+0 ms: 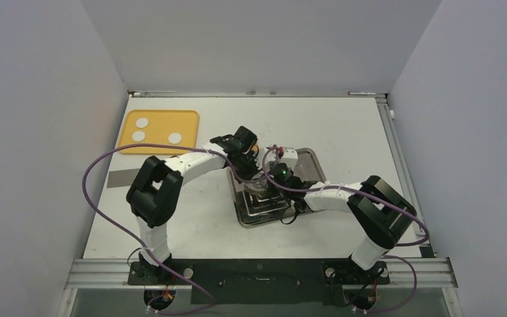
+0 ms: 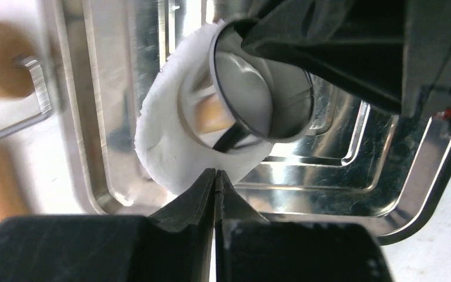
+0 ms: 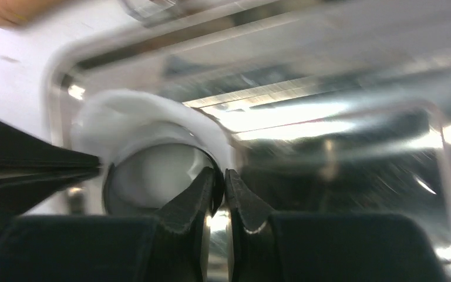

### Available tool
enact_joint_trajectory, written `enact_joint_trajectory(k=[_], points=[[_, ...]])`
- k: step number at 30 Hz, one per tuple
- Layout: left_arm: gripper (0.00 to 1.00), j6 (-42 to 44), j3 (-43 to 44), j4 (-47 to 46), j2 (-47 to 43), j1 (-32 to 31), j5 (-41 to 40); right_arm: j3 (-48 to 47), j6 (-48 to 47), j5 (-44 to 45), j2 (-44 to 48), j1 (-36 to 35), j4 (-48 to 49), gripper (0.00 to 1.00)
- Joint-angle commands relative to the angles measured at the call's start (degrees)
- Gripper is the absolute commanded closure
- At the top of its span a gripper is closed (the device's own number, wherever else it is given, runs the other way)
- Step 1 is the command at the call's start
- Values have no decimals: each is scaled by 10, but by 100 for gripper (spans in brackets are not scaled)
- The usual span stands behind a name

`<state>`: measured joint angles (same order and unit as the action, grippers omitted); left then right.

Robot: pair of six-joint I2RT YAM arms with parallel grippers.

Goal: Roll out the dumpling wrappers from the dough
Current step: Press the dumpling wrapper on the work surface.

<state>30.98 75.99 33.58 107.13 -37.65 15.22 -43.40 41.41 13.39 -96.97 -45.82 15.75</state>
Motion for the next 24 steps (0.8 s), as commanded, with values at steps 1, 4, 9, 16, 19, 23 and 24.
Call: enact_joint_trajectory(k=[1,4,9,16,19,23,24], points=[[100,86,22,114,52,-119,74,30,-80,60,58,3,-107,92],[100,92,31,111,61,-130,70,43,-77,73,63,8,-112,92],[100,90,12,113,48,-107,72,5,-75,71,30,-13,-112,92],[100,90,21,131,-24,-92,96,-65,-110,87,69,-29,-150,92],[100,90,40,148,-29,-84,107,-72,-117,86,76,-28,-153,92],[100,91,48,156,-25,-74,107,-85,-121,72,66,-27,-151,92],[100,92,48,159,-23,-71,108,-88,-121,70,65,-28,-150,92]])
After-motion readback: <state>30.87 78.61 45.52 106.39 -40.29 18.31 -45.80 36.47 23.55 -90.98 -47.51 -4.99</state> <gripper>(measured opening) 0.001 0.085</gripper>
